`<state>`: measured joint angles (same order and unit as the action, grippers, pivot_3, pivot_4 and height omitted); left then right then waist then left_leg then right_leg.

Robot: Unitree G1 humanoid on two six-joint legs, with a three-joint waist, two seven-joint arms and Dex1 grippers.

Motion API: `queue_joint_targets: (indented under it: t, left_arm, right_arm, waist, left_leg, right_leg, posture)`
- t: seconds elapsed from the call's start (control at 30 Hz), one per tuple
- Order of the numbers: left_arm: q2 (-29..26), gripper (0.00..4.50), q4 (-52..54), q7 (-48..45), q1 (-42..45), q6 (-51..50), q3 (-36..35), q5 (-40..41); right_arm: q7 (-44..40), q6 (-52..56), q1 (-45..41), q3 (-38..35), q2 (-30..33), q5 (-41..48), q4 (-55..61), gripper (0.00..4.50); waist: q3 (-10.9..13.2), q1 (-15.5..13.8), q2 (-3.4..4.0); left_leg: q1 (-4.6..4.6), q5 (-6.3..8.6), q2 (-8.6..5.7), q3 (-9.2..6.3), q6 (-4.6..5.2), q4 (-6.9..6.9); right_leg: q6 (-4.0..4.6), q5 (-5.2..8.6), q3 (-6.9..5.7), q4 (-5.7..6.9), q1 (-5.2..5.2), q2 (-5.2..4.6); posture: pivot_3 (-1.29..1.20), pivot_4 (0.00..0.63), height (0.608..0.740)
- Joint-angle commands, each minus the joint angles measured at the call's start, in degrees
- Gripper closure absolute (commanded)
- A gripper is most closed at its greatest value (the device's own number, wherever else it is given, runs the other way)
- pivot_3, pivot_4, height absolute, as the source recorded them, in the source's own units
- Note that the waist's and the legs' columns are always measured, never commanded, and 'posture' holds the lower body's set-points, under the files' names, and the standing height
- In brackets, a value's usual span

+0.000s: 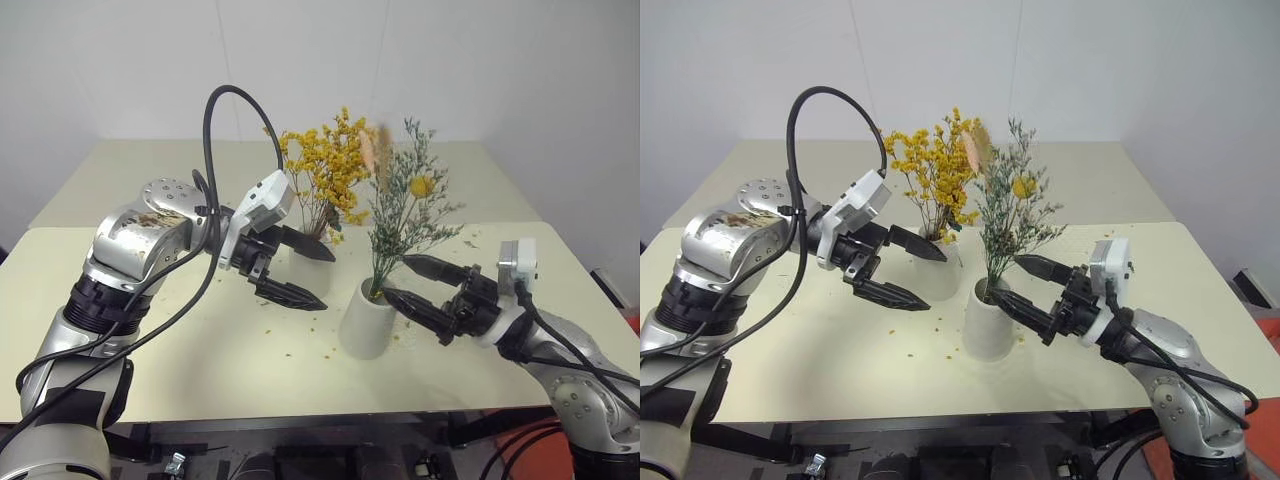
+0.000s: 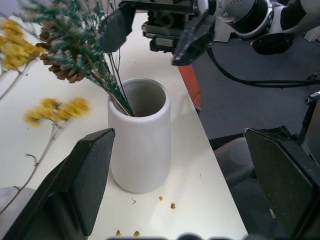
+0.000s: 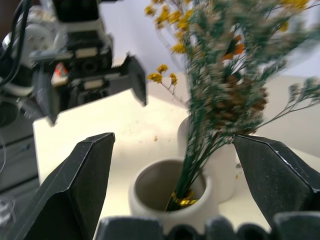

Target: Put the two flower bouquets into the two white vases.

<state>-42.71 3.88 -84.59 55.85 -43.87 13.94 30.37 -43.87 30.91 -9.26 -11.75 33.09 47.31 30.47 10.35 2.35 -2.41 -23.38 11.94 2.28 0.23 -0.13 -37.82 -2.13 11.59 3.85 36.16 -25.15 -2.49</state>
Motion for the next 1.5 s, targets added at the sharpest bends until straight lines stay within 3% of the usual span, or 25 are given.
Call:
queue_joint_targets:
  t: [0.03, 0.27, 0.47, 0.7, 1.03, 1.27, 1.5]
  left_arm:
    - [0.1, 0.0, 0.7, -0.5, 1.4, 1.1, -0.5, -0.2]
    - [0.0, 0.0, 0.7, -0.2, 1.1, 1.0, -0.7, -0.3]
    - [0.3, 0.0, 0.2, 0.4, 0.7, 1.4, -0.7, -0.9]
    - [0.0, 0.0, 0.2, 0.6, 0.5, 1.2, -1.6, -1.0]
    - [-3.6, 0.0, 1.9, 0.7, -2.8, 0.9, -4.3, 0.0]
    - [-10.8, 0.0, 5.6, 1.3, -14.9, 2.5, -14.9, 3.5]
    - [-12.4, 0.0, 8.2, 2.5, -24.1, 5.4, -24.4, 6.9]
  right_arm:
    - [0.3, -2.3, -0.1, -1.6, 0.2, -0.1, 1.9, 0.03]
    - [2.0, -2.9, 0.1, -4.1, -0.4, 1.2, 1.5, 0.03]
    - [10.2, -4.3, -4.1, -2.7, -5.0, -3.0, -0.2, 0.03]
    - [0.0, -4.0, 4.1, -9.0, 1.7, 3.0, 2.0, 0.03]
    - [-7.3, -1.9, 10.8, -16.2, 10.6, 6.6, 2.3, 0.03]
    - [-13.5, 0.7, 15.8, -23.3, 19.6, 6.2, -0.7, 0.03]
    - [-16.1, 1.2, 15.5, -24.3, 23.0, 4.8, -3.8, 0.03]
  waist:
    - [0.0, 0.0, 0.0]
    - [0.0, -0.1, 0.0]
    - [0.0, 0.1, -0.01]
    - [0.0, -0.8, -0.01]
    - [0.0, -0.8, -0.01]
    - [0.0, -0.9, 0.0]
    - [0.0, -1.5, -0.01]
  left_leg:
    - [0.0, 0.0, 0.0, 0.0, 0.0, 0.0]
    - [-0.01, 0.0, -0.01, 0.0, 0.0, 0.0]
    - [0.06, 0.0, -0.01, 0.01, 0.0, -0.01]
    - [-0.08, 0.0, -0.1, 0.0, 0.0, -0.04]
    - [0.11, 0.0, -0.04, -0.01, 0.0, -0.04]
    - [0.13, 0.0, 0.0, 0.01, 0.0, -0.03]
    - [0.18, 0.0, -0.01, 0.01, 0.0, -0.05]
  right_leg:
    - [0.0, 0.0, 0.0, 0.0, 0.0, 0.0]
    - [0.0, 0.0, 0.0, 0.0, 0.0, -0.01]
    - [0.0, 0.0, 0.04, 0.04, 0.01, 0.0]
    - [0.01, 0.01, 0.04, -0.05, 0.01, -0.08]
    - [0.01, 0.03, 0.08, 0.03, 0.12, 0.02]
    - [0.02, 0.05, 0.09, 0.01, 0.13, 0.02]
    - [0.02, 0.06, 0.07, -0.04, 0.21, 0.0]
  posture:
    - [0.0, 0.15, 0.74]
    - [0.0, 0.15, 0.74]
    - [0.0, 0.15, 0.74]
    - [0.0, 0.15, 0.74]
    - [0.0, 0.15, 0.74]
    - [0.0, 0.15, 0.74]
    - [0.0, 0.15, 0.74]
